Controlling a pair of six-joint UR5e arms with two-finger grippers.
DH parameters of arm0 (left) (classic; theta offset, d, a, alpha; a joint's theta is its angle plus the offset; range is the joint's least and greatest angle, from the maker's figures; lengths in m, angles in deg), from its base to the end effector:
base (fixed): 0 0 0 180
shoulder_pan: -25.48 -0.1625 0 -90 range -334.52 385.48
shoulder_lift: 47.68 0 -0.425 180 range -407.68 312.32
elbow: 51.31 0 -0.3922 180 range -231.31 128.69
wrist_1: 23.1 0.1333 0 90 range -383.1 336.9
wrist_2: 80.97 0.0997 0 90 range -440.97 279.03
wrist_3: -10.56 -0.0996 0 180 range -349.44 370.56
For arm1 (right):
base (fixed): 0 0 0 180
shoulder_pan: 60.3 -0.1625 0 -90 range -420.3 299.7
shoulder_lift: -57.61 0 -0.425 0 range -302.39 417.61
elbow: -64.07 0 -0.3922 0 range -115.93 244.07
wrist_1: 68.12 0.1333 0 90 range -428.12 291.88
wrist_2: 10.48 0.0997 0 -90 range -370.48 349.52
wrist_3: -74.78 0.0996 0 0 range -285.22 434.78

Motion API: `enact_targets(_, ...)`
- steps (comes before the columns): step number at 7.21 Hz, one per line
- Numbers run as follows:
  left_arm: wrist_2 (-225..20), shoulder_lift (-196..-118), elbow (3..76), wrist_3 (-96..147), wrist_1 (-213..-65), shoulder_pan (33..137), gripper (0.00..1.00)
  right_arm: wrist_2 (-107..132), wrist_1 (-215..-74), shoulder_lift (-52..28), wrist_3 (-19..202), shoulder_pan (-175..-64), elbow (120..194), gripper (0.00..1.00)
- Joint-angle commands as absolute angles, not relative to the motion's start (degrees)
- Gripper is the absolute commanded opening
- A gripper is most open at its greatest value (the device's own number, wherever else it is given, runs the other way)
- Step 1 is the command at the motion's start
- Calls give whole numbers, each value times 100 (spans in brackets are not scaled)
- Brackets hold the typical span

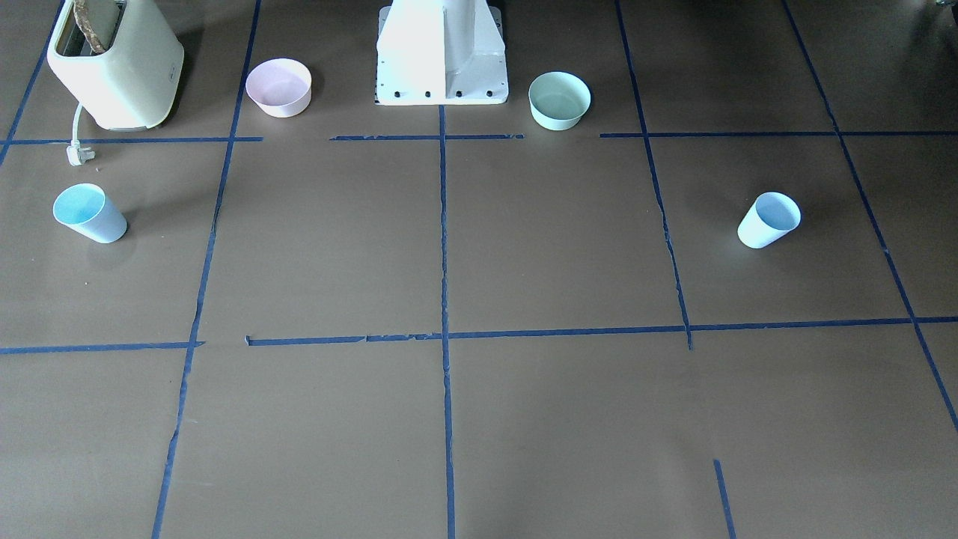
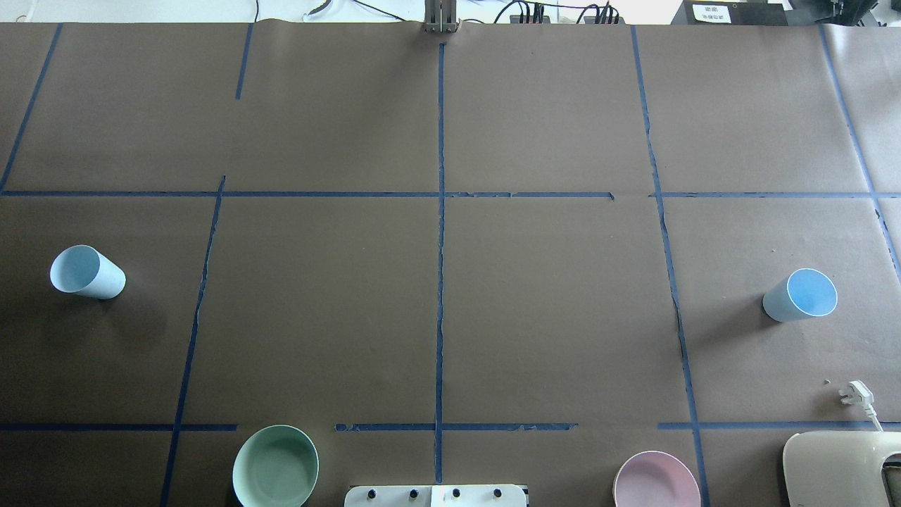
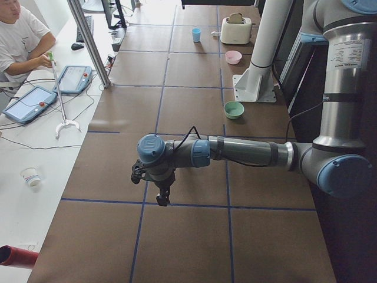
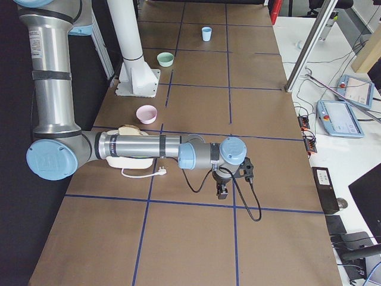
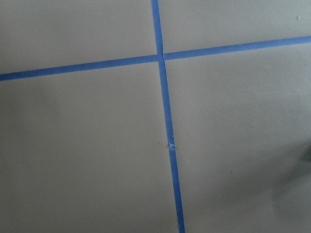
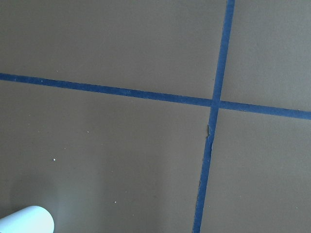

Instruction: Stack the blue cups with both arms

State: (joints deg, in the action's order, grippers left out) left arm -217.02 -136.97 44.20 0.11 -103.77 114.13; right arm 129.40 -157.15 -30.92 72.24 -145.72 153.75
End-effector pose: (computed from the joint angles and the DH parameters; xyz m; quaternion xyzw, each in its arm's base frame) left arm -0.0503 -0.4808 0.6314 -0.0053 0.3925 0.0792 0.9163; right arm 0.0166 -0.5080 0.6399 0.0093 -0.4218 -0.0641 0.9044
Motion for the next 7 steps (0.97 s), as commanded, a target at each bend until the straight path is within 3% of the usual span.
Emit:
enact_targets(1,-21694,-13768,4518,63,-10318,11407,100,12945,-15707,-3142,7241,-14573,15381,100)
enact_targets(7,-21498,-13733,4633,63,-10379,11372,100,12909,-15698,-3196,7258,-14564,15372,100)
